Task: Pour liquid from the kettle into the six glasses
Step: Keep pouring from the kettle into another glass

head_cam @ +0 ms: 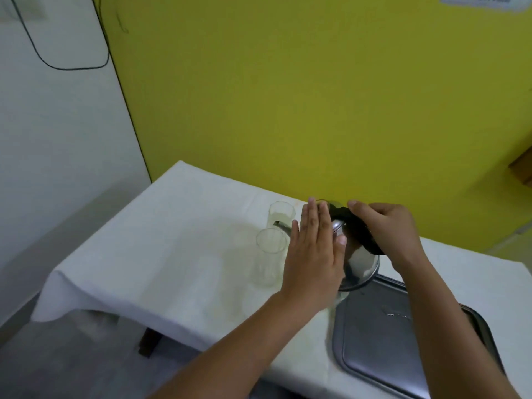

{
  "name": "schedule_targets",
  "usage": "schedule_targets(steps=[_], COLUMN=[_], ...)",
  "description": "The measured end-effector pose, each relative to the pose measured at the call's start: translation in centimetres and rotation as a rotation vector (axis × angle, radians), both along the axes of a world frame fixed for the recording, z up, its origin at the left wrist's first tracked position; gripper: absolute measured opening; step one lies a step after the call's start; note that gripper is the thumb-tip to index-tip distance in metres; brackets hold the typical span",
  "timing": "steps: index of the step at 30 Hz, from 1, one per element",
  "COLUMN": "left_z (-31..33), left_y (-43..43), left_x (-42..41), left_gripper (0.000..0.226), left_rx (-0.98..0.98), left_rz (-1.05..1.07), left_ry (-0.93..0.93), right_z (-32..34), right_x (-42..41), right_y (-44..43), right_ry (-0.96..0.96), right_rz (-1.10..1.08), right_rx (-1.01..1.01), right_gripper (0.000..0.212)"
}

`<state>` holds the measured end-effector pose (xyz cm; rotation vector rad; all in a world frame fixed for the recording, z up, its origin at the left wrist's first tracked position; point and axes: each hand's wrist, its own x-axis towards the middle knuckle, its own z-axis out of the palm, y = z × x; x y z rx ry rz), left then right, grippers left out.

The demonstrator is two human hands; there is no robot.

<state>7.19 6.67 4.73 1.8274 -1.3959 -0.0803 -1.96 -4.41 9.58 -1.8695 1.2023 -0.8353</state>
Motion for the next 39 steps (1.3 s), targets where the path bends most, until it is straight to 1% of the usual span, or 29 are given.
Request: schedule_targets(steps=[6,8,10,14,22,26,30,33,36,39], left_z=[-0.7,-1.0,-1.4,-1.7,-1.8,-1.8,-1.9,-1.9,-1.8,-1.6], left_y=[0.8,1.0,1.1,1.0,0.6,0.4,0.1,0.0,0.0,-0.1], left_x=[0.8,0.9,1.0,0.9,0.1,-0.5,-1.0,-1.0,-1.1,-1.3], left_gripper=[0.070,0.068,0.065,0.061,0.062,0.062,0.061,0.060,0.059,0.060], left_rx=[-0.024,-0.028,-0.037,-0.053,-0.053,-0.061,-0.069,-0.076,-0.076,-0.078], left_rz=[-0.019,-0.034,-0.046,-0.060,-0.047,-0.012,0.029,0.053,0.065,0.082], left_ry=[0.077,0.089,0.091,0.099,0.120,0.130,0.146,0.130,0.131,0.138], right_z=[0.9,1.2,1.4,1.7,2.0,2.2,2.4,2.6,3.0,3.5], right_x=[1.5,1.6,1.6,1.5,1.1,1.0,1.3,1.5,1.6,1.7], right_y=[0.4,0.7,0.9,1.3,0.8,0.4,0.2,0.2,0.1,0.2], right_ry=[0.155,0.193,0.203,0.223,0.259,0.285,0.318,0.315,0.325,0.350], right_rz=[0.006,0.005,0.004,0.000,0.013,0.044,0.080,0.101,0.119,0.129], right_rx=[-0.130,-0.153,-0.155,-0.154,-0.141,-0.177,-0.218,-0.233,-0.236,-0.242], right_gripper=[0.069,0.064,0.058,0.055,0.055,0.057,0.063,0.058,0.061,0.054])
